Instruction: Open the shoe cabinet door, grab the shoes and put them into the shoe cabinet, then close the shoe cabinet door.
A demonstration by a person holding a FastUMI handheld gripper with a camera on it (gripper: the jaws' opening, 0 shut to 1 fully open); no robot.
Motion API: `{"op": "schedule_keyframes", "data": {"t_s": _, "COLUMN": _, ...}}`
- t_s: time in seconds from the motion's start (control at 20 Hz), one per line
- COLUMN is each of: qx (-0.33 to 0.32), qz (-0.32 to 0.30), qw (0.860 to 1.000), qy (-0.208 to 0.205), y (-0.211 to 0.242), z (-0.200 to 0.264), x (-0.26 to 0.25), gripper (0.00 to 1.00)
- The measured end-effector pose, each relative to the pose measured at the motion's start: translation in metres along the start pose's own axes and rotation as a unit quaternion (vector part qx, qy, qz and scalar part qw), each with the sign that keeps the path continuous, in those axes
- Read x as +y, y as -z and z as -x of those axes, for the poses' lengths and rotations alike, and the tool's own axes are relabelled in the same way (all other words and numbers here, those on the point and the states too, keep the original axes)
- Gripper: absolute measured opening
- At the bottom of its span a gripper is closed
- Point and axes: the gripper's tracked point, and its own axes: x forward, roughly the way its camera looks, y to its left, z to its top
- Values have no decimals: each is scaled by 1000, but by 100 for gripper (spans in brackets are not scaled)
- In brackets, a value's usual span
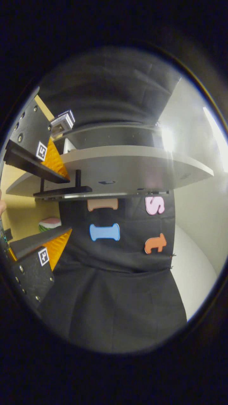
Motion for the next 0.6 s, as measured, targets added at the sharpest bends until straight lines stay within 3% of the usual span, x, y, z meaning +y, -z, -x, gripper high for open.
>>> {"op": "schedule_keyframes", "data": {"t_s": 0.6, "qx": 33, "qz": -13, "qw": 991, "qy": -128, "y": 31, "z": -59, "x": 150, "gripper": 84}}
